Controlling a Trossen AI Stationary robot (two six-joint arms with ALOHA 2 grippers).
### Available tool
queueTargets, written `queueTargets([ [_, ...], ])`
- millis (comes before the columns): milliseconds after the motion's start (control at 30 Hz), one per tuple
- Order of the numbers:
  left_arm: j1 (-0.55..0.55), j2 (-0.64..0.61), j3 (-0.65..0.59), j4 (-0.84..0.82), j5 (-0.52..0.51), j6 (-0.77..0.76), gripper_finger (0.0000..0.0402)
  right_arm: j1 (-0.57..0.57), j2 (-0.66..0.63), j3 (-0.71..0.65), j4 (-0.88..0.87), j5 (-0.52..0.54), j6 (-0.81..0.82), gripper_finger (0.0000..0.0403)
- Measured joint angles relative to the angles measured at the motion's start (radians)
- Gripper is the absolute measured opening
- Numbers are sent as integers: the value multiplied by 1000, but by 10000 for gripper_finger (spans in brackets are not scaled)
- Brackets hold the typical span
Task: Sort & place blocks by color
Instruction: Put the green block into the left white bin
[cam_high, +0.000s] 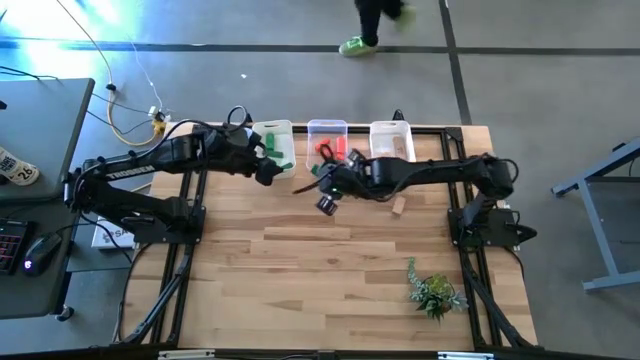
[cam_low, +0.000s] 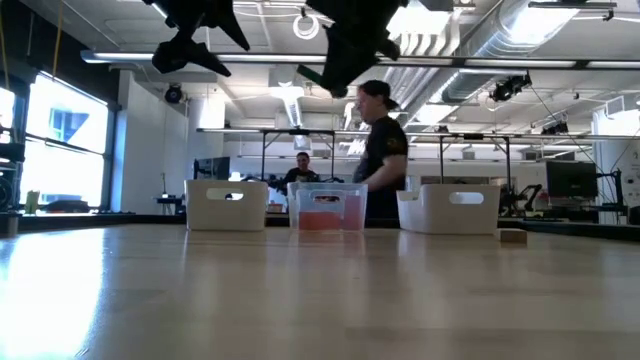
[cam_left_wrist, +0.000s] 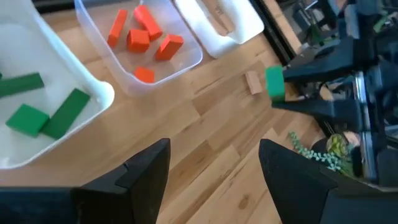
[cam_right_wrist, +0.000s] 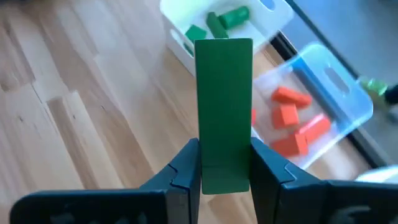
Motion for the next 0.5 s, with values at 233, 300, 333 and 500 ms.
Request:
queueTargets([
  [233, 0, 56, 0, -1, -4, -46, 235, 10, 93, 68, 34, 10, -238, 74],
  [300, 0, 69, 0, 1, -4, -62, 235, 12, 97, 61, 66, 7, -288, 74],
  [333, -1, 75, 0, 2, -3, -64, 235, 12, 99, 59, 83, 4, -306, 74],
  [500, -3, 107, 0, 5, 23, -88, 235, 9, 103, 57, 156, -8, -361, 74],
])
